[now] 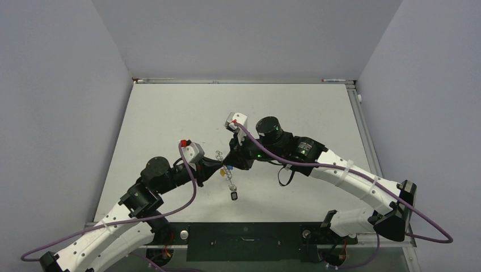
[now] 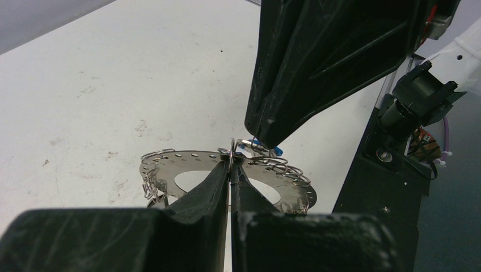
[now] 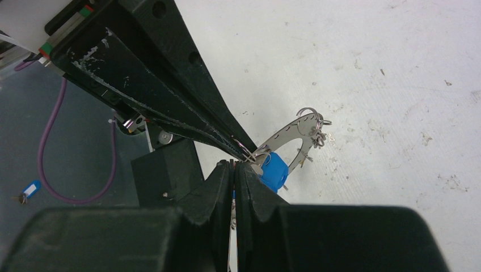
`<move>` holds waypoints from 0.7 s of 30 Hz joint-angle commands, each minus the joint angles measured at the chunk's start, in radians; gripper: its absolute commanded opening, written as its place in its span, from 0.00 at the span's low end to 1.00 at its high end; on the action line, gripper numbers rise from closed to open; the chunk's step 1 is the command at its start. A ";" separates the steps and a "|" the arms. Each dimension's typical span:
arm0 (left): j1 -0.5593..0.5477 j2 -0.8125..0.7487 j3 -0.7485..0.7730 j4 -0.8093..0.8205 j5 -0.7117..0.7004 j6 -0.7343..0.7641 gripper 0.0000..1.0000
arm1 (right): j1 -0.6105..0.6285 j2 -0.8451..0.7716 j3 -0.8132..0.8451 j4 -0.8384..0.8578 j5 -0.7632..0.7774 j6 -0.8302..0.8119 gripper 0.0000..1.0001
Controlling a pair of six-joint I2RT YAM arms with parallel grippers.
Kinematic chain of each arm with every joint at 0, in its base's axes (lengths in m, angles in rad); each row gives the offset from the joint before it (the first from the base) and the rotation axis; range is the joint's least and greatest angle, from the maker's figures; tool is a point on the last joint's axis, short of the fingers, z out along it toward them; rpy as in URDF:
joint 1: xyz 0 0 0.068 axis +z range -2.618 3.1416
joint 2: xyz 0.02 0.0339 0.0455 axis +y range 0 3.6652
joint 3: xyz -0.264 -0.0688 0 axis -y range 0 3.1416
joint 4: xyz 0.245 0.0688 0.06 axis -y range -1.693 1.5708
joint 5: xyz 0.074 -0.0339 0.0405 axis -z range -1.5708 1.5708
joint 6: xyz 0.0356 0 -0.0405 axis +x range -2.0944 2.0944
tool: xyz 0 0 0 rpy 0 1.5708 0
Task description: Put the keys on the keyring
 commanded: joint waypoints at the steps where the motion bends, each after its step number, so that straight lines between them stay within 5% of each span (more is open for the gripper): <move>1: 0.008 -0.003 0.059 0.082 0.023 -0.014 0.00 | 0.008 -0.004 -0.001 0.073 -0.024 -0.008 0.05; 21: 0.006 -0.005 0.056 0.083 0.039 -0.013 0.00 | 0.008 0.015 0.003 0.102 0.000 -0.009 0.05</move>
